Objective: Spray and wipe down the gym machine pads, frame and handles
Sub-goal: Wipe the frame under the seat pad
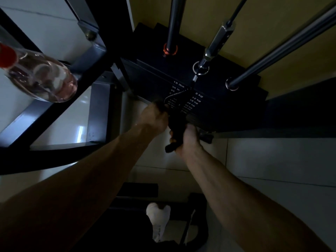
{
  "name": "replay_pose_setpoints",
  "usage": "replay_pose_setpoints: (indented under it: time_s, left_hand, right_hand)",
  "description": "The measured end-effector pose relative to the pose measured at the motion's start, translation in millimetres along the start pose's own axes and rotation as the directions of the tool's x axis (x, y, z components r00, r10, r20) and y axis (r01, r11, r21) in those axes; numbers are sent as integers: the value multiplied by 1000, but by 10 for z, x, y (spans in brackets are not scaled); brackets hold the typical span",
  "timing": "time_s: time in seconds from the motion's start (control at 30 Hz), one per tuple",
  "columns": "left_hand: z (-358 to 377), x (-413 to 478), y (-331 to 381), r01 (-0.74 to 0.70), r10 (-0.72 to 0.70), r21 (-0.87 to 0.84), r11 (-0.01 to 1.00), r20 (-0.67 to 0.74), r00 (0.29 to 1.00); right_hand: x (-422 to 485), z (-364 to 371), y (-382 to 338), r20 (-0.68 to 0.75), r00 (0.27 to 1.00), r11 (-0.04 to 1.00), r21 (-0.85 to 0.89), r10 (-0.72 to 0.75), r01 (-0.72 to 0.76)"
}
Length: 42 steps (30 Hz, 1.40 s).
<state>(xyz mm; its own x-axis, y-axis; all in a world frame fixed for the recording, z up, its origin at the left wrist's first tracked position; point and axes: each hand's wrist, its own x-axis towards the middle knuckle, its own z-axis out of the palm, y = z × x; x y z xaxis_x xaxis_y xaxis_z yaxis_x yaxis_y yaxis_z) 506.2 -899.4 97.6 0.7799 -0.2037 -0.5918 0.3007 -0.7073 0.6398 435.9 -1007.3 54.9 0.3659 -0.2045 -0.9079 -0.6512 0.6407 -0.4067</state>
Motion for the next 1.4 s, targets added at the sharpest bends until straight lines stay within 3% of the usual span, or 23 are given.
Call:
replay_pose_setpoints:
  time_s: [0.2,0.3,0.37,0.4,0.43,0.47,0.5,0.53,0.6,0.67,0.77,0.9,1.0,1.2,1.33,1.4]
  left_hand:
    - [18,-15,-24,-1,1,-25,1000,17,1000]
    - [35,-55,-19,17,-9,-127,992,61,998]
    - [52,-58,-47,110,-93,-307,946,68,993]
    - [70,-34,-74,175,-161,-411,895,69,985]
    - [73,-17,-88,231,-234,-504,832,58,970]
    - [71,-17,-104,270,-299,-570,776,45,953]
    - [69,-30,-123,287,-332,-590,755,34,943]
    - [73,-48,-148,287,-336,-585,759,26,942]
    - [105,-84,-204,266,-308,-574,775,26,951]
    - [130,-106,-233,274,-330,-589,760,14,944]
    - [140,-67,-263,293,-375,-609,737,-7,927]
    - [122,-66,-272,287,-382,-625,725,-18,924]
    - [100,-84,-238,297,-385,-629,718,-3,923]
    - [150,-138,-197,282,-355,-598,750,-5,935]
    - [151,-168,-132,300,-388,-602,740,-19,921]
    - [142,-181,-92,302,-379,-590,749,-7,925]
  right_hand:
    - [39,246,-176,-25,1000,998,67,18,-17]
    - [-159,-18,-229,-14,1000,996,-82,-18,17]
    - [-391,-282,-174,-22,979,937,-296,-203,187]
    - [-520,-380,-156,14,932,829,-452,-363,330]
    - [-615,-431,-152,110,820,624,-594,-561,507]
    - [-674,-432,-157,253,663,362,-675,-705,643]
    - [-656,-419,-149,414,504,76,-712,-758,698]
    - [-614,-363,-149,547,399,-157,-711,-736,686]
    - [-496,-167,-182,657,355,-403,-716,-665,570]
    - [-405,45,-217,668,427,-516,-743,-610,426]
    - [-287,204,-274,663,552,-570,-738,-507,363]
    - [-315,37,-347,681,499,-534,-731,-535,425]
    - [-380,-165,-343,647,503,-483,-763,-573,431]
    - [-283,86,-432,757,480,-585,-651,-444,484]
    - [-300,-245,-394,732,495,-483,-681,-469,551]
    - [-309,-438,-312,643,571,-360,-763,-510,538]
